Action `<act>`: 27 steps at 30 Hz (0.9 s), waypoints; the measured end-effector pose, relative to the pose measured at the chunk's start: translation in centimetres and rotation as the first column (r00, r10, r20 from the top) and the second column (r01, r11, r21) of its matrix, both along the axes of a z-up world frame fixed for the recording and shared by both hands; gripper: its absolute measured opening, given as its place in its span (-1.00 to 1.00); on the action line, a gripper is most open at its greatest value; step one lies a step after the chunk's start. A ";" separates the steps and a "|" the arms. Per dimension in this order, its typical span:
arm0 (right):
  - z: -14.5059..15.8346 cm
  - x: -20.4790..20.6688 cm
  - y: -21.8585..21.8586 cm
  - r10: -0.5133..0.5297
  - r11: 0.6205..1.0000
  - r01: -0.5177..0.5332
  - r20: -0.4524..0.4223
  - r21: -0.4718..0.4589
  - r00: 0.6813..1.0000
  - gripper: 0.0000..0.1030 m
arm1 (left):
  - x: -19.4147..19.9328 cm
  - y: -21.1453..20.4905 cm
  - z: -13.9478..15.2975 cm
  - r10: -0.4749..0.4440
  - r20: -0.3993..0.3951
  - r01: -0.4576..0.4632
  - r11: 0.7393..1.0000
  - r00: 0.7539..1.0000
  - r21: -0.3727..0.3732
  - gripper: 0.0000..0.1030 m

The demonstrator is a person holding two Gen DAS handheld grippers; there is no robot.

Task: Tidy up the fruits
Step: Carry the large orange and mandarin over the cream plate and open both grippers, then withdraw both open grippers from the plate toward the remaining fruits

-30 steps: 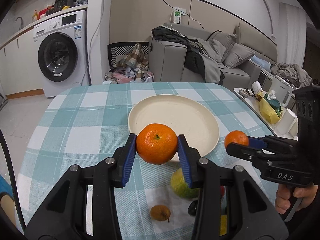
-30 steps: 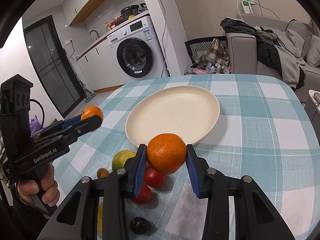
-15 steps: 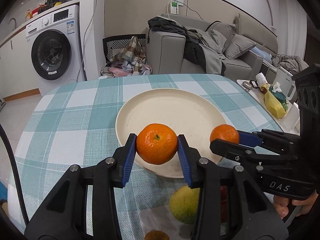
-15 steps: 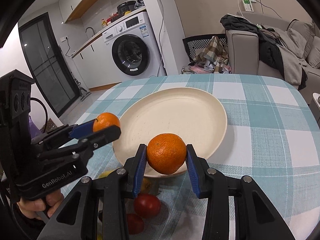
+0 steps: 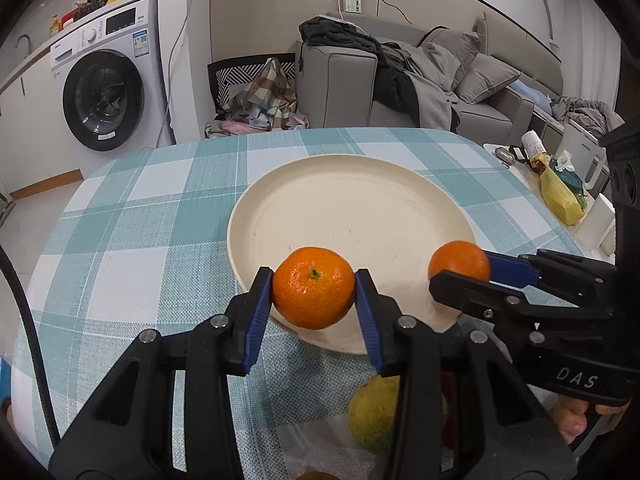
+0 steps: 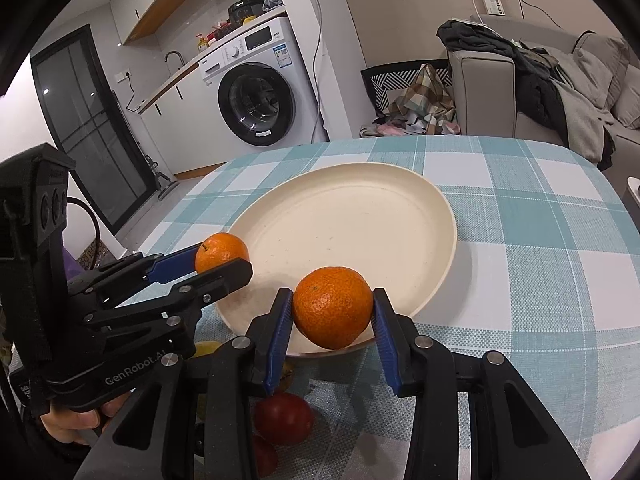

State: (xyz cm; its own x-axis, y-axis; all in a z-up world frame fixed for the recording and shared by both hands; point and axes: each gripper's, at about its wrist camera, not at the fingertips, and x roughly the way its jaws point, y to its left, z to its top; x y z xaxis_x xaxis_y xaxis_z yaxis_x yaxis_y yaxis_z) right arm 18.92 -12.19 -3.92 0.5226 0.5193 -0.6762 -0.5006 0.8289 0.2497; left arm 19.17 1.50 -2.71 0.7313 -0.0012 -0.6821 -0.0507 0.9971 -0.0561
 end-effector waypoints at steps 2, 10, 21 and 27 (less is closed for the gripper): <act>0.1 -0.3 0.0 0.007 1.000 -0.007 0.004 0.001 1.000 -0.14 | 0.0 0.0 0.0 -0.003 -0.004 0.003 1.000 1.000 0.000 -0.26; 1.2 -1.7 -0.9 -0.017 1.000 0.017 0.068 0.002 0.998 0.76 | -2.0 0.1 1.6 0.004 0.043 -0.005 1.000 0.999 0.017 0.33; 2.4 -4.2 -3.6 -0.072 0.997 0.068 0.094 0.041 0.993 1.00 | -8.7 0.7 5.5 0.043 0.136 -0.053 0.996 0.990 0.073 0.99; 2.8 -7.0 -3.8 -0.035 0.999 0.037 0.121 -0.010 0.992 1.00 | -12.6 1.1 6.3 0.046 0.140 -0.055 0.997 0.989 0.062 0.99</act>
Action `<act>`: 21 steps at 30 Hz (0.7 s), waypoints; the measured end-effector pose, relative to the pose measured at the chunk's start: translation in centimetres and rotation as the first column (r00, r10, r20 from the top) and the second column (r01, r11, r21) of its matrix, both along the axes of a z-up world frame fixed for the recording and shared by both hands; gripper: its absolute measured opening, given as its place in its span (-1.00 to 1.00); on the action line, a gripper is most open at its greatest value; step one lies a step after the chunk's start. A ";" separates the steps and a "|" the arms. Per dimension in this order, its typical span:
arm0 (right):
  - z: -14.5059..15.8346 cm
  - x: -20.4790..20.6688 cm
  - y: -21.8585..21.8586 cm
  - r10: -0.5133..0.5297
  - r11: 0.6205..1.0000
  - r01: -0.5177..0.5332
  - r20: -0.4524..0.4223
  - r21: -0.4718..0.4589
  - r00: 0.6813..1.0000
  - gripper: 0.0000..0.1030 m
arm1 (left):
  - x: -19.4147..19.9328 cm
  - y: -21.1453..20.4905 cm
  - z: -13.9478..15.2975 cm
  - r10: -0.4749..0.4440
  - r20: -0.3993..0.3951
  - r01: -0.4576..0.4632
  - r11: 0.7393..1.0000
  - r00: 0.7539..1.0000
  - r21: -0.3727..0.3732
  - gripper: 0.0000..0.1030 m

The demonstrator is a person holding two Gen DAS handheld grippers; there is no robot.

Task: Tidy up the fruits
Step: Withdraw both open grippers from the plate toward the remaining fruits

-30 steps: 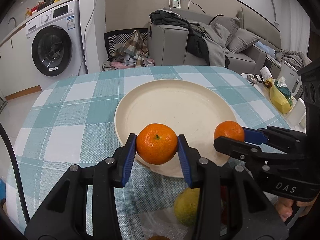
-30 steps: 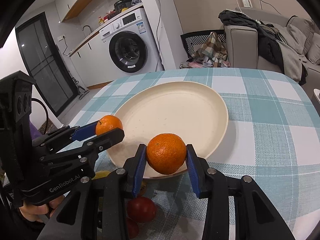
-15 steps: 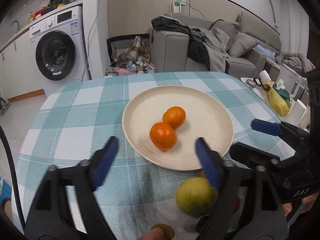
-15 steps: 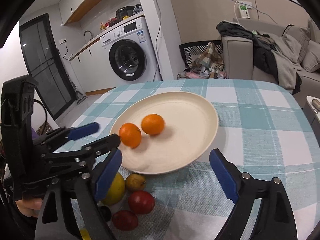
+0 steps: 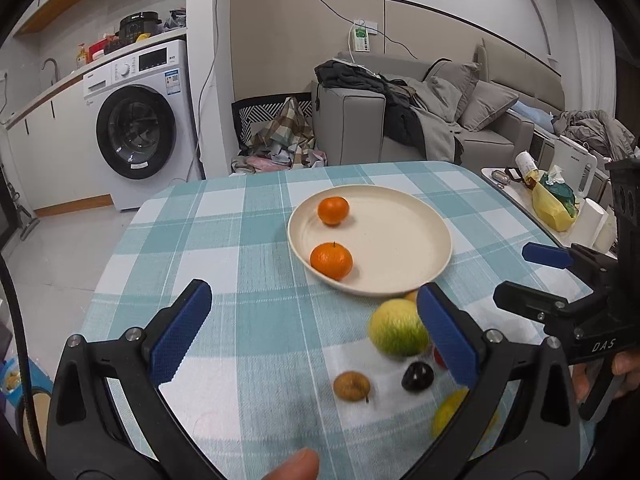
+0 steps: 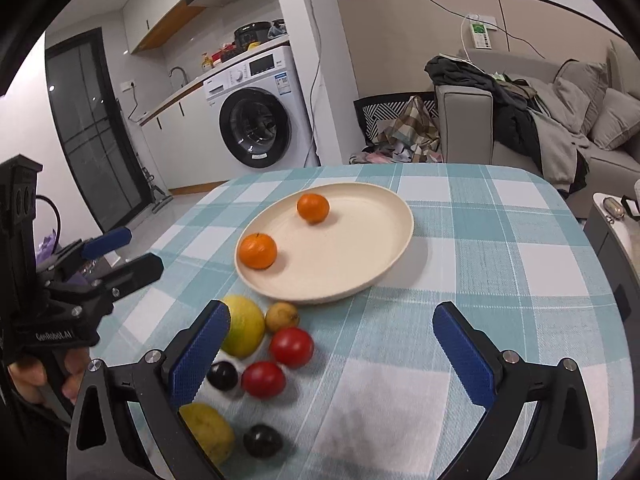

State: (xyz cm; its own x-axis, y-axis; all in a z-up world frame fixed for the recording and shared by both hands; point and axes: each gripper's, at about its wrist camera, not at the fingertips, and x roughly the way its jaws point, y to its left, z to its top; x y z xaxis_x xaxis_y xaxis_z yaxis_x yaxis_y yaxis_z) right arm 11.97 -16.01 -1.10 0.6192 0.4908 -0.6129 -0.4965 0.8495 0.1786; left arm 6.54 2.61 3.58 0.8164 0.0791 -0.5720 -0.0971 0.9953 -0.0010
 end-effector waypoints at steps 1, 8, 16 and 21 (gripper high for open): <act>0.0 -0.5 0.0 0.006 1.000 -0.006 0.002 -0.010 1.000 1.00 | -0.7 0.0 0.0 0.003 0.001 -0.003 1.000 1.000 -0.007 0.99; 0.0 -3.7 -0.4 0.026 0.997 -0.026 0.000 -0.066 1.000 1.00 | -4.8 -0.5 0.1 -0.014 0.005 0.014 0.999 1.000 -0.044 0.99; -1.0 -5.4 -0.4 0.031 0.991 -0.038 -0.050 -0.129 0.998 1.00 | -5.3 -2.1 -1.1 -0.057 -0.025 0.057 0.998 0.998 -0.023 0.99; -1.6 -5.5 -0.2 0.050 0.986 -0.063 -0.084 -0.155 0.995 1.00 | -4.9 -2.9 -1.7 -0.078 -0.037 0.077 0.996 0.996 -0.035 0.99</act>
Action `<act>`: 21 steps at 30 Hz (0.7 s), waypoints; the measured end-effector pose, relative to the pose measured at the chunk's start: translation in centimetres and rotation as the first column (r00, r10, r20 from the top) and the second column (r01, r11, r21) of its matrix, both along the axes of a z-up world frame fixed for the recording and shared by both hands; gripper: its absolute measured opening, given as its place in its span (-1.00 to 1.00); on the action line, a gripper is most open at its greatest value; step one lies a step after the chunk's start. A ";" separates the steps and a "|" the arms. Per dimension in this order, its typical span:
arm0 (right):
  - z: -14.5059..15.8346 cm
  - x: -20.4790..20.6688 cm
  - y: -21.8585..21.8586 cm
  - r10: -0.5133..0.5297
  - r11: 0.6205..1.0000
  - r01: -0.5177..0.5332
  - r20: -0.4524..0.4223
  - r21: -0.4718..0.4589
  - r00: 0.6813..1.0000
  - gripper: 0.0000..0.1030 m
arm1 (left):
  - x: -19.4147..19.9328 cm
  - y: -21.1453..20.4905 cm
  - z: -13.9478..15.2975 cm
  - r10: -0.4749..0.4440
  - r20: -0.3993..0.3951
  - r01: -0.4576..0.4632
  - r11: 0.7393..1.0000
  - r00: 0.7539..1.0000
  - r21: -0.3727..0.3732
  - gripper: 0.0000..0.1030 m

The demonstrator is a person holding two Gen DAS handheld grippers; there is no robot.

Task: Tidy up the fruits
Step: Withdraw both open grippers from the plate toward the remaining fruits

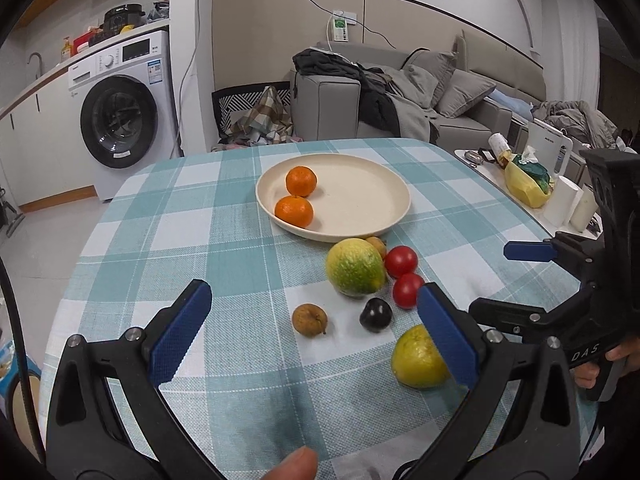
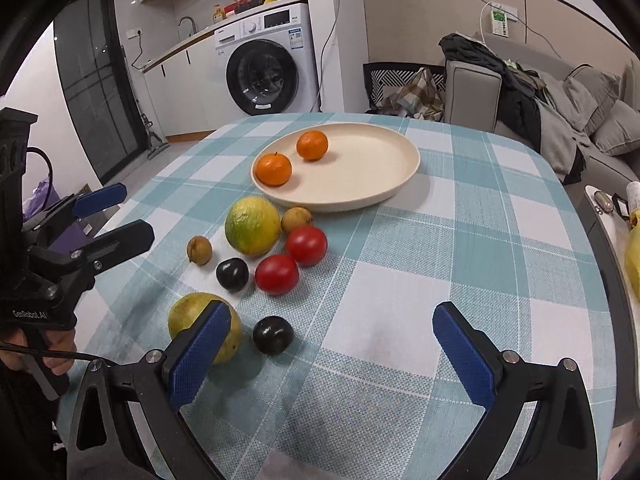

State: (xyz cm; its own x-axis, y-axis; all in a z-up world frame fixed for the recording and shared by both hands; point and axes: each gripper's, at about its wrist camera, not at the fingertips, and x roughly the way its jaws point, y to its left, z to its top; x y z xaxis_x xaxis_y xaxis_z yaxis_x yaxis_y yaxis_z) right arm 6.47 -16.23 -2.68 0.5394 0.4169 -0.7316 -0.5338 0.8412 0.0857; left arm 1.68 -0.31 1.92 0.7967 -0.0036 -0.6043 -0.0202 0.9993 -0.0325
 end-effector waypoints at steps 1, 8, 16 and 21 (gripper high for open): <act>-0.1 0.0 0.0 0.004 1.000 -0.004 -0.010 0.004 1.000 1.00 | 0.1 -0.1 -0.1 -0.009 -0.004 0.009 1.000 1.000 -0.001 0.99; -1.2 0.4 -0.3 0.011 0.999 -0.013 -0.060 -0.033 0.998 1.00 | 0.6 -0.9 -1.0 -0.077 -0.053 0.077 0.997 0.996 -0.014 0.99; -1.7 0.6 -0.4 0.030 0.999 -0.034 -0.087 -0.038 0.996 1.00 | 0.9 -3.1 -2.4 -0.182 -0.109 0.183 0.983 0.977 -0.002 0.99; -1.8 0.6 -0.4 0.029 0.999 -0.033 -0.083 -0.043 0.996 1.00 | 1.0 -3.8 -3.1 -0.215 -0.140 0.217 0.976 0.967 -0.005 0.99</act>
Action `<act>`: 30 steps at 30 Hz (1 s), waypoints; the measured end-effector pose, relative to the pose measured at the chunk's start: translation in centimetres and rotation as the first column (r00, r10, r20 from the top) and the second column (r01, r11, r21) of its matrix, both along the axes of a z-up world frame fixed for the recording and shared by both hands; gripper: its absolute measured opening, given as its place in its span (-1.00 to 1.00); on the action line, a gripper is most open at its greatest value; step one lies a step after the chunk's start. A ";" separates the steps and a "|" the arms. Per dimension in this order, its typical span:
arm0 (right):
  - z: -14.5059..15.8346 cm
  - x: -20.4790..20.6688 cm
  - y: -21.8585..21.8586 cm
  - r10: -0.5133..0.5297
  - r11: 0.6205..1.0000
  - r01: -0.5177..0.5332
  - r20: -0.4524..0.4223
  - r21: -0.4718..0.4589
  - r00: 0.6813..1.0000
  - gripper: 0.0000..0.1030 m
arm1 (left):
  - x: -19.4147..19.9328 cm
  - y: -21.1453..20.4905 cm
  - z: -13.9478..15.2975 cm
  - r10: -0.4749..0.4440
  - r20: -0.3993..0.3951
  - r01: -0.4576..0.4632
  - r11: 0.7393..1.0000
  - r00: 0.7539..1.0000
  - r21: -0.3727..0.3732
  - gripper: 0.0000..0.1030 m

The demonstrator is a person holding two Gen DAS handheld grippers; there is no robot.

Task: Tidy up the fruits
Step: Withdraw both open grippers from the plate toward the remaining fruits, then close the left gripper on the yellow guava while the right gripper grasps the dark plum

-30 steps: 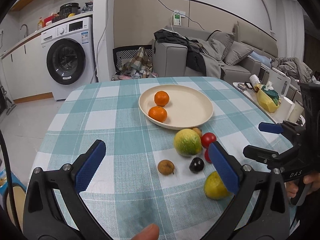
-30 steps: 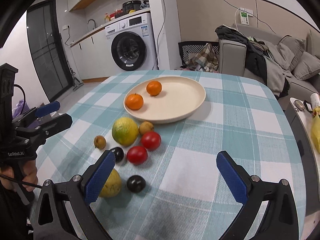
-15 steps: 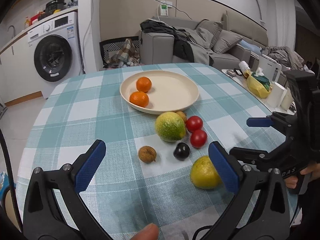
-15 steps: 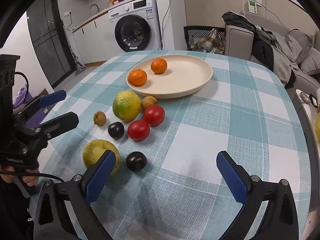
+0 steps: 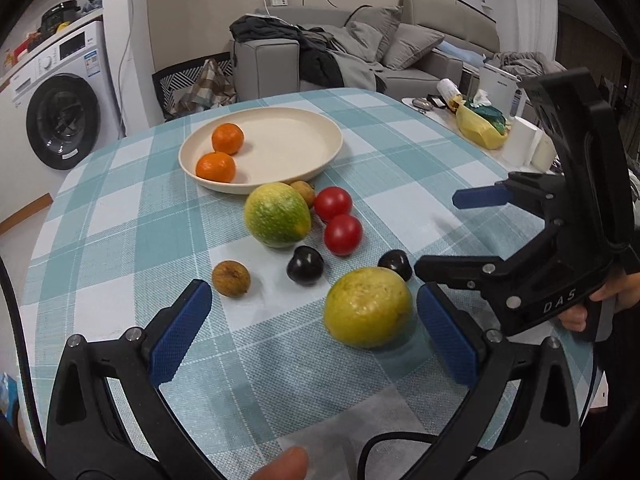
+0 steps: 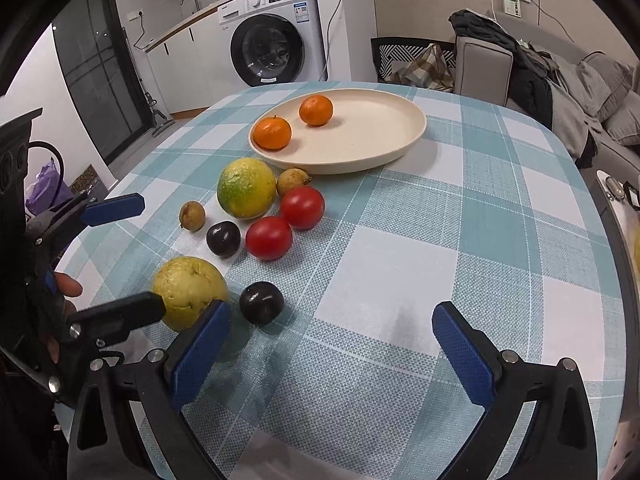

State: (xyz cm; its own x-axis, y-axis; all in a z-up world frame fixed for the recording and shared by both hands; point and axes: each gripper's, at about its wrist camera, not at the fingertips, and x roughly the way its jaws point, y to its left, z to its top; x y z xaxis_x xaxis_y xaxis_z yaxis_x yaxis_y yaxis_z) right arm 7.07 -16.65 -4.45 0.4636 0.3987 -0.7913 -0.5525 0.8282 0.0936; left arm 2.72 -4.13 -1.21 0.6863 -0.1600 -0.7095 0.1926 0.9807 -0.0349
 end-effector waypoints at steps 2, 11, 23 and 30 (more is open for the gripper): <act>0.0 0.1 -0.1 -0.003 1.000 0.003 -0.001 -0.002 1.000 1.00 | 0.0 -0.2 -0.2 -0.010 -0.010 0.010 1.000 1.000 -0.003 0.99; -0.4 -0.1 0.3 0.031 0.999 -0.031 -0.014 -0.008 0.999 1.00 | 0.3 -1.0 -1.1 -0.064 -0.049 0.063 0.998 0.997 -0.019 0.62; -0.7 -0.1 0.6 0.041 0.999 -0.041 -0.012 -0.025 0.999 0.99 | 0.3 -1.0 -1.5 -0.105 -0.070 0.100 0.993 0.992 -0.069 -0.06; -0.8 -0.5 1.4 0.069 0.997 -0.070 -0.017 -0.022 0.997 0.72 | 0.4 0.5 -0.7 -0.051 -0.035 0.047 0.995 0.998 -0.091 -0.06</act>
State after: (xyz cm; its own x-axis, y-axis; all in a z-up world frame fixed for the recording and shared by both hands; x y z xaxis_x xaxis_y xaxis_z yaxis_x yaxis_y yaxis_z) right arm 6.60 -15.21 -5.28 0.4222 0.4111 -0.8080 -0.6073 0.7900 0.0846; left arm 3.10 -3.66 -1.89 0.6495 -0.2572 -0.7156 0.2373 0.9626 -0.1306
